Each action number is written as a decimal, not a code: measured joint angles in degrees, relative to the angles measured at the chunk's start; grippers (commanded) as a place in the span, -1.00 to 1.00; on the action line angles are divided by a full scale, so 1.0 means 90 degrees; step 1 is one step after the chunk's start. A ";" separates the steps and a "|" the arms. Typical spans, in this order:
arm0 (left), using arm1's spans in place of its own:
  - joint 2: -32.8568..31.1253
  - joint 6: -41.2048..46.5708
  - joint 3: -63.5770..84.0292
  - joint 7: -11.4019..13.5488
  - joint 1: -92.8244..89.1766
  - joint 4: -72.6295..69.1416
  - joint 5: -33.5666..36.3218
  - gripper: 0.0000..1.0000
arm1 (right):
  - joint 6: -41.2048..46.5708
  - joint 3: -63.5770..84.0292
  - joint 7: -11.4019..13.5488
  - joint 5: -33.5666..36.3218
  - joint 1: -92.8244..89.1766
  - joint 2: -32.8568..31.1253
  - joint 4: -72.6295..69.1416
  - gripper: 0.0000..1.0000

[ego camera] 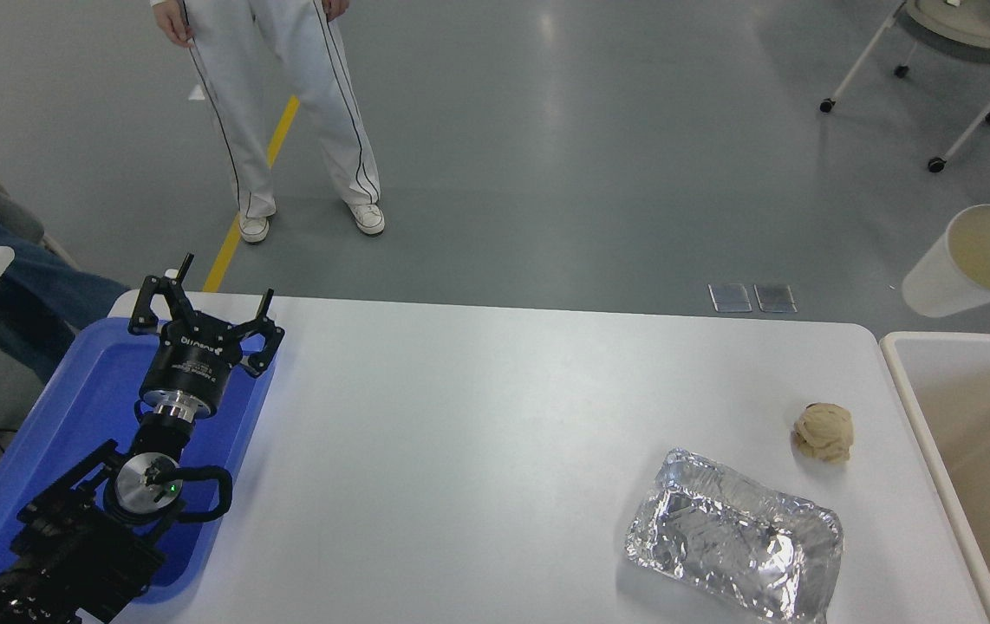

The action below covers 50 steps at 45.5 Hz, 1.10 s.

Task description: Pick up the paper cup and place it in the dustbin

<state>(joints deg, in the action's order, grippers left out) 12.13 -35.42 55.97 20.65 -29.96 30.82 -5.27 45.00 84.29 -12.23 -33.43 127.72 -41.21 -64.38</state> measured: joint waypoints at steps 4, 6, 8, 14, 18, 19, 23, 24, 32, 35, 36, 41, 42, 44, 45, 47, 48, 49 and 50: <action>0.0000 0.0000 0.0000 0.0000 0.0000 0.0000 0.0001 1.00 | 0.0000 0.0190 -0.0003 -0.0076 -0.0075 -0.0282 0.0098 -1.00; 0.0001 0.0000 0.0001 0.0000 0.0000 -0.0001 -0.0001 1.00 | 0.0000 0.0273 0.0000 -0.0111 -0.0139 -0.0455 0.0155 -1.00; 0.0001 0.0000 0.0001 0.0000 0.0000 0.0000 0.0000 1.00 | 0.0000 0.0328 -0.0005 -0.0135 -0.0202 -0.0600 0.0216 -1.00; 0.0000 0.0000 0.0001 0.0000 0.0000 0.0002 0.0001 1.00 | 0.0000 0.0416 -0.0005 -0.0180 -0.0460 -0.0923 0.0495 -1.00; 0.0001 -0.0002 0.0002 0.0000 0.0000 0.0003 0.0000 1.00 | 0.0000 0.0391 -0.0005 -0.0200 -0.0749 -0.1124 0.0782 -1.00; 0.0000 -0.0004 0.0002 0.0000 0.0000 0.0003 0.0000 1.00 | -0.0001 0.0373 -0.0005 -0.0202 -0.0811 -0.1157 0.0847 -1.00; 0.0000 -0.0009 0.0001 -0.0001 0.0000 0.0003 0.0000 1.00 | 0.0000 0.0256 -0.0008 -0.0211 -0.1136 -0.1272 0.1140 -1.00; 0.0000 -0.0009 0.0002 -0.0001 0.0000 0.0004 0.0003 1.00 | 0.0000 0.0198 -0.0006 -0.0214 -0.1255 -0.1300 0.1251 -1.00; 0.0000 -0.0010 0.0001 -0.0010 0.0000 0.0003 0.0007 1.00 | 0.0000 -0.0441 -0.0006 -0.0219 -0.2240 -0.1389 0.2069 -1.00; 0.0000 -0.0010 0.0001 -0.0010 0.0000 0.0003 0.0008 1.00 | 0.0000 -0.0809 -0.0006 -0.0218 -0.2702 -0.1398 0.2388 -1.00; 0.0000 -0.0010 0.0001 -0.0010 0.0000 0.0004 0.0008 1.00 | 0.0000 -0.0923 -0.0003 -0.0219 -0.2847 -0.1399 0.2487 -1.00; 0.0000 -0.0010 0.0001 -0.0010 -0.0001 0.0003 0.0007 1.00 | -0.0001 -0.1573 0.0000 -0.0198 -0.3724 -0.1405 0.3009 -1.00; 0.0000 -0.0010 0.0001 -0.0010 -0.0001 0.0003 0.0007 1.00 | 0.0000 -0.1681 -0.0001 -0.0189 -0.3868 -0.1402 0.3093 -1.00; 0.0001 -0.0010 0.0001 -0.0010 -0.0001 0.0003 0.0005 1.00 | 0.0000 -0.1913 0.0000 -0.0176 -0.4198 -0.1384 0.3261 -1.00; 0.0000 -0.0010 0.0001 -0.0010 -0.0001 0.0003 0.0005 1.00 | 0.0000 -0.1993 0.0002 -0.0172 -0.4313 -0.1375 0.3320 -1.00; 0.0000 -0.0010 0.0001 -0.0010 -0.0001 0.0003 0.0003 1.00 | 0.0000 -0.2185 0.0002 -0.0157 -0.4584 -0.1354 0.3471 -1.00; 0.0000 -0.0010 0.0001 -0.0010 -0.0001 0.0003 0.0003 1.00 | -0.0001 -0.2251 0.0002 -0.0151 -0.4688 -0.1346 0.3528 -1.00; 0.0000 -0.0010 0.0001 -0.0010 -0.0001 0.0003 0.0003 1.00 | 0.0000 -0.2317 0.0002 -0.0144 -0.4795 -0.1338 0.3580 -1.00; 0.0000 -0.0010 0.0001 -0.0009 -0.0001 0.0003 0.0003 1.00 | 0.0000 -0.2411 0.0002 -0.0128 -0.4948 -0.1323 0.3649 -1.00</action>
<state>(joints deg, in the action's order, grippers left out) 12.13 -35.51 55.99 20.57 -29.97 30.85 -5.25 45.00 62.59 -12.21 -34.59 83.18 -53.12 -31.54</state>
